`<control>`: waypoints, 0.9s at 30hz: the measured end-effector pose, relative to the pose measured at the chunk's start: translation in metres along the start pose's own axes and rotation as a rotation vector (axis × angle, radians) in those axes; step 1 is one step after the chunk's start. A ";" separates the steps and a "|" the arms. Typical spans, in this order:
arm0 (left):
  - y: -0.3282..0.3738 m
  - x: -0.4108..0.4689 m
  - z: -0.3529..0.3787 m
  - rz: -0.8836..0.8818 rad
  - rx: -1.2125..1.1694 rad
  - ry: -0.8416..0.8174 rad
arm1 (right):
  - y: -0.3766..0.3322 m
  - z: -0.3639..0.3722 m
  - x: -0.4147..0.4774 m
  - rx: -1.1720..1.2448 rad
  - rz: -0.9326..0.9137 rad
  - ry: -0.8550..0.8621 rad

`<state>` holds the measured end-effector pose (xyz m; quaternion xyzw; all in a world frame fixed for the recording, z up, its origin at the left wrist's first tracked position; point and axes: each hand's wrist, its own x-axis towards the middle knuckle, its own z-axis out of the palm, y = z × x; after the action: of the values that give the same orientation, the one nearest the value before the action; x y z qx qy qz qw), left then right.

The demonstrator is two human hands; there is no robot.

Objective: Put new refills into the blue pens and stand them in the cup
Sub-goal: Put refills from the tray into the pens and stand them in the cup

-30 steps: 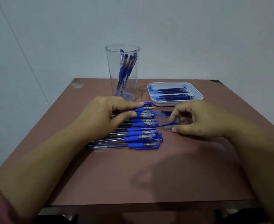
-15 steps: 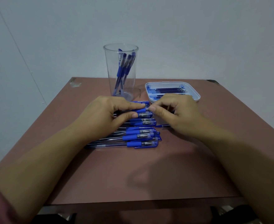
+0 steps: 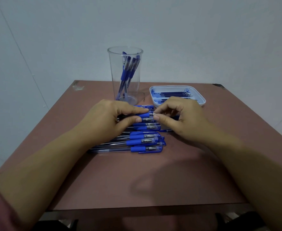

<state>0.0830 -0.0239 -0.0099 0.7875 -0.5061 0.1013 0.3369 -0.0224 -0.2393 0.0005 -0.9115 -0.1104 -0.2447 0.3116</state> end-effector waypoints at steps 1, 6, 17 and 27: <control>0.000 0.000 0.000 -0.005 -0.005 0.003 | 0.000 0.000 0.000 0.004 -0.003 0.009; 0.001 0.000 -0.001 0.004 -0.012 0.015 | -0.001 -0.001 -0.001 0.042 0.003 0.030; 0.003 0.000 -0.001 -0.001 -0.031 0.016 | 0.000 0.000 -0.001 0.024 -0.017 0.026; 0.002 0.000 -0.001 -0.010 -0.016 0.012 | 0.000 0.002 -0.001 0.026 0.017 -0.013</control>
<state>0.0815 -0.0237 -0.0080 0.7866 -0.5010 0.1003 0.3466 -0.0222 -0.2381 -0.0010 -0.9099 -0.1076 -0.2348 0.3247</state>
